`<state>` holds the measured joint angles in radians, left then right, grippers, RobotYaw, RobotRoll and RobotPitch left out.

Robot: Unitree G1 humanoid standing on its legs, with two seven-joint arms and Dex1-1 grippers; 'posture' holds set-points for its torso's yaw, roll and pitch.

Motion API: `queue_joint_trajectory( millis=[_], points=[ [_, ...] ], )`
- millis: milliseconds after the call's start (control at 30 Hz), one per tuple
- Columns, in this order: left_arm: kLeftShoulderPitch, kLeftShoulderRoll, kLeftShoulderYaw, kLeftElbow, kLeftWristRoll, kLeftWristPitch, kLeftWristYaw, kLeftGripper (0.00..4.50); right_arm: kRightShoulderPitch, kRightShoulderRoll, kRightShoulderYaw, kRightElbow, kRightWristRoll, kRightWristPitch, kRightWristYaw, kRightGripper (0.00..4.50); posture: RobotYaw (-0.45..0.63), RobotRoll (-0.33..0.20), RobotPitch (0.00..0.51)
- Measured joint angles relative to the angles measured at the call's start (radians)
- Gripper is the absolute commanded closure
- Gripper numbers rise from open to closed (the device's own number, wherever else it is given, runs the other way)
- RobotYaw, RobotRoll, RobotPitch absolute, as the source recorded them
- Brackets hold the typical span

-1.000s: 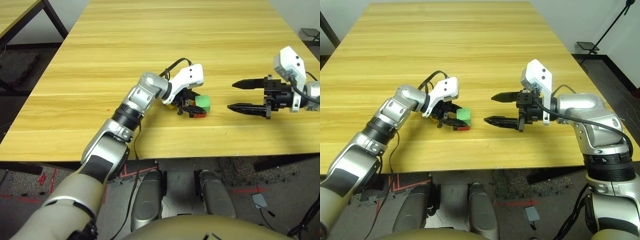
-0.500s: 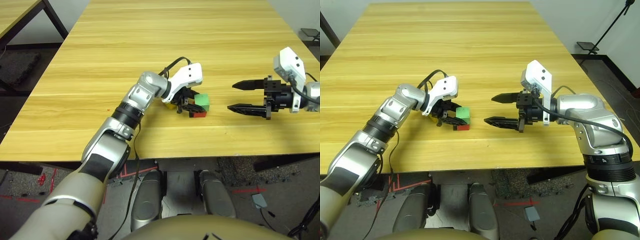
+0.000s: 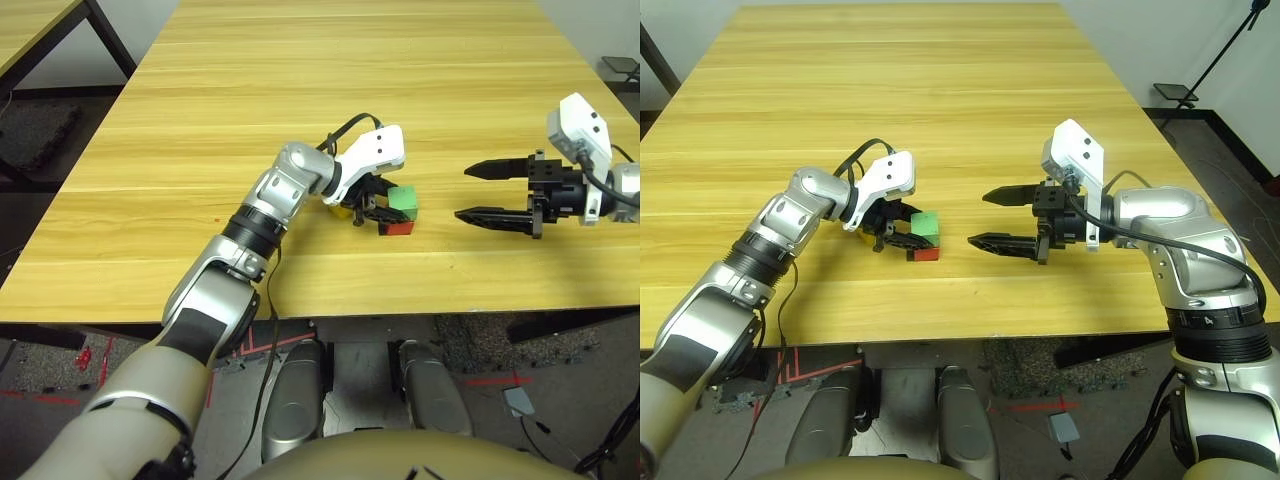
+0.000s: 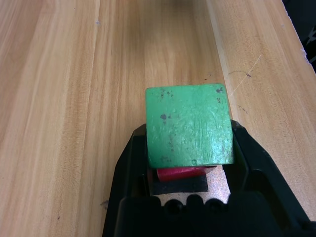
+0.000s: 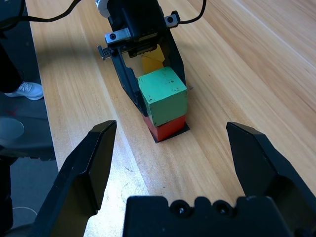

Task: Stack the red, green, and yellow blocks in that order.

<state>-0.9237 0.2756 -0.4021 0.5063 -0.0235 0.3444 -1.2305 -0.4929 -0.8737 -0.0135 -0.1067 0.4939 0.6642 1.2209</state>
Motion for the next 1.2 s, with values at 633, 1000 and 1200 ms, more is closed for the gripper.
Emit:
queue_joint_trajectory(
  millis=[633,1000,1200],
  points=[
    [0.102,0.305,0.099,-0.553,-0.109,0.439,0.0,0.02,0.02,-0.024,-0.004,-0.001,0.0,0.006,0.013,0.0,0.11,-0.074,0.097],
    [0.153,0.277,0.101,-0.385,-0.031,0.385,0.214,0.02,0.003,-0.022,0.001,0.008,0.0,0.006,0.022,0.0,0.1,-0.082,0.093],
    [0.157,0.234,0.102,-0.366,-0.042,0.475,0.263,0.02,0.003,-0.022,0.001,0.009,0.0,0.007,0.023,0.0,0.1,-0.082,0.098]
  ],
)
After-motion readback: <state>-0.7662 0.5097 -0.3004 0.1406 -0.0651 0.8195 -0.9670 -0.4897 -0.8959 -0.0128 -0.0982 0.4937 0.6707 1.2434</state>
